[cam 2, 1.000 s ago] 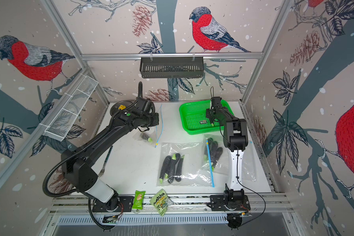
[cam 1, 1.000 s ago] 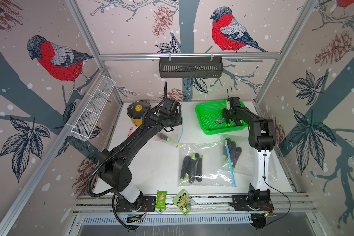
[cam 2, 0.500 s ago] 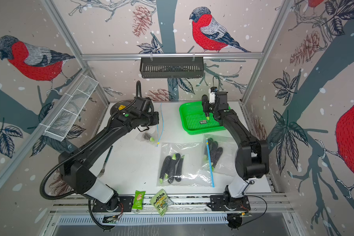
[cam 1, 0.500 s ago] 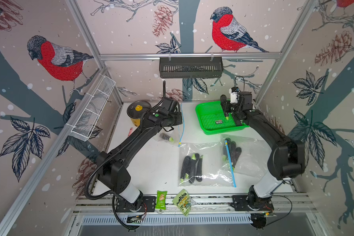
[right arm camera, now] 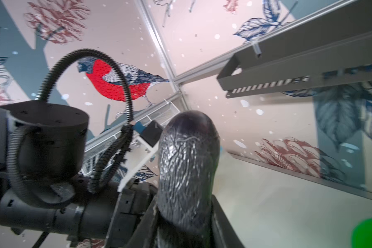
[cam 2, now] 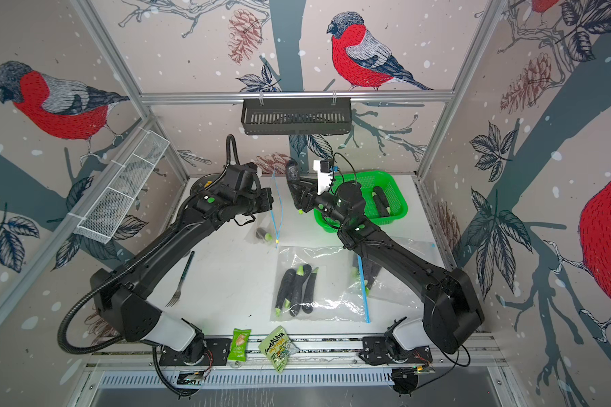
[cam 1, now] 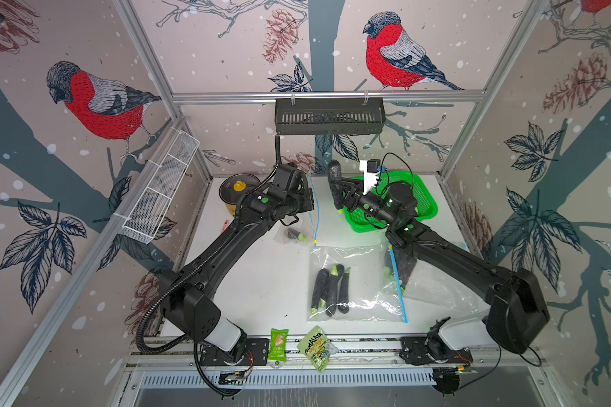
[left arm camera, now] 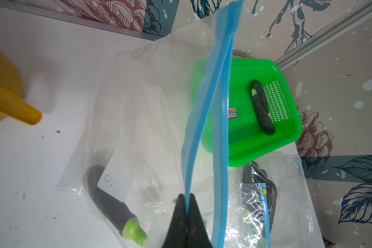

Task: Place the eggplant in a zip-top bag and seal the zipper
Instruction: Place the eggplant in the zipper food storage bag.

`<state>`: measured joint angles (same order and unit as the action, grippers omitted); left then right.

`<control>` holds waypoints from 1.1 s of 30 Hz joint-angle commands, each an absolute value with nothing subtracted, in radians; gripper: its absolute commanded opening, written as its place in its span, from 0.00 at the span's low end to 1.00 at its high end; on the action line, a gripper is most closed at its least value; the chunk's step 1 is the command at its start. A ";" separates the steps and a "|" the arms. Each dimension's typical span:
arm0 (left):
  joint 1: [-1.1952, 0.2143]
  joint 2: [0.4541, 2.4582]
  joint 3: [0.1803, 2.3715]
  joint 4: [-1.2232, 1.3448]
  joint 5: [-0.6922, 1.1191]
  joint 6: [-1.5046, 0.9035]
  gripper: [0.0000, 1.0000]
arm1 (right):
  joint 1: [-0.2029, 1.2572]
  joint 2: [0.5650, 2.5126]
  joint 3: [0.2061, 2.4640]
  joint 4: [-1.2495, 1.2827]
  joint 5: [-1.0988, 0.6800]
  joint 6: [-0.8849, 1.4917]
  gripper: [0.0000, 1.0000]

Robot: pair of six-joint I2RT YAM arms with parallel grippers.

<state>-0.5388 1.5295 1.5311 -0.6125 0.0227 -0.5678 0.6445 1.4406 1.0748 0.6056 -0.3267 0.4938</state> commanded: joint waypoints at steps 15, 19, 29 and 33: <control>-0.538 1.482 1.502 -0.545 0.031 -0.601 0.00 | 0.725 1.626 1.116 0.967 -0.232 0.578 0.29; -0.538 1.489 1.506 -0.538 0.039 -0.601 0.00 | 0.735 1.633 1.109 0.983 -0.209 0.567 0.29; -0.539 1.487 1.514 -0.521 0.041 -0.598 0.00 | 0.770 1.730 1.098 0.974 -0.111 0.515 0.28; -0.538 1.477 1.511 -0.514 0.031 -0.590 0.00 | 0.773 1.727 1.072 0.954 -0.085 0.500 0.28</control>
